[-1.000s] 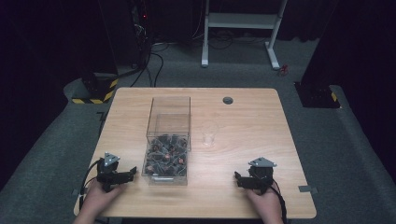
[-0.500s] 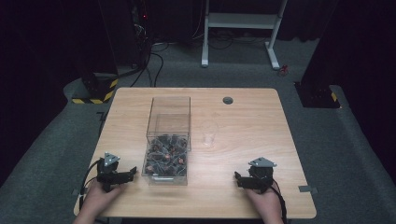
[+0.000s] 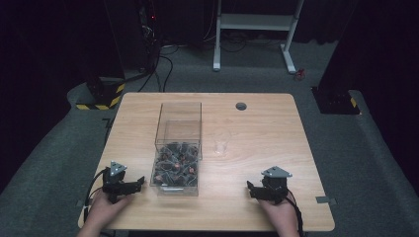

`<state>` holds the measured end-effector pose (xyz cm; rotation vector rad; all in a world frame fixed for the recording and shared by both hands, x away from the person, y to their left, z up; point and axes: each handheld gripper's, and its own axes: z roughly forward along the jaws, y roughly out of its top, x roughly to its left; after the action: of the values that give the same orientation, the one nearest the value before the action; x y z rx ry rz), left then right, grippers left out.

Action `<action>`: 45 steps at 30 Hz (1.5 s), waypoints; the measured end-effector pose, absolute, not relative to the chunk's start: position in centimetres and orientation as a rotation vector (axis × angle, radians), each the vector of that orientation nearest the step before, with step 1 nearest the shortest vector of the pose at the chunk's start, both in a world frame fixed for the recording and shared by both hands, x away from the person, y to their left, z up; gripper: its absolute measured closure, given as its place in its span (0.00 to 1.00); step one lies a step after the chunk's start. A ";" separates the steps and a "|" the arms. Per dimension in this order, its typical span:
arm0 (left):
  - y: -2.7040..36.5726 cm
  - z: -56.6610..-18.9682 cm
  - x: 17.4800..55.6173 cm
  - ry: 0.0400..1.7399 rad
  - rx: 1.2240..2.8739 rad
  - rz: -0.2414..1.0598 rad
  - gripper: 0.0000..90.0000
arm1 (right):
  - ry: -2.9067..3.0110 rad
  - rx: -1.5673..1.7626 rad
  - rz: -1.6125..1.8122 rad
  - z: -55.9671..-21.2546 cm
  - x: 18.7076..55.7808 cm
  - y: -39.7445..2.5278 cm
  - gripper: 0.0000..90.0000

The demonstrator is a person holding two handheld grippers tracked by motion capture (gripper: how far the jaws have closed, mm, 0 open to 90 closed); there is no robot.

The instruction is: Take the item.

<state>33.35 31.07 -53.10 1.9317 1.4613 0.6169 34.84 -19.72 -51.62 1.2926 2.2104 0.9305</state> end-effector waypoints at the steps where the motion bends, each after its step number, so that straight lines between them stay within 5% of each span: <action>1: 31.1 -53.1 33.4 1.461 1.932 0.617 0.07 | 2.209 1.277 0.942 -51.5 34.8 -19.6 0.14; 45: 31.1 -53.1 33.4 1.461 1.933 0.618 0.07 | 2.275 1.002 1.196 -48.1 33.3 -14.8 0.16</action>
<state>33.35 31.07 -53.10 1.9329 1.4612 0.6180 33.28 -14.78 -48.12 1.0024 2.2749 1.1961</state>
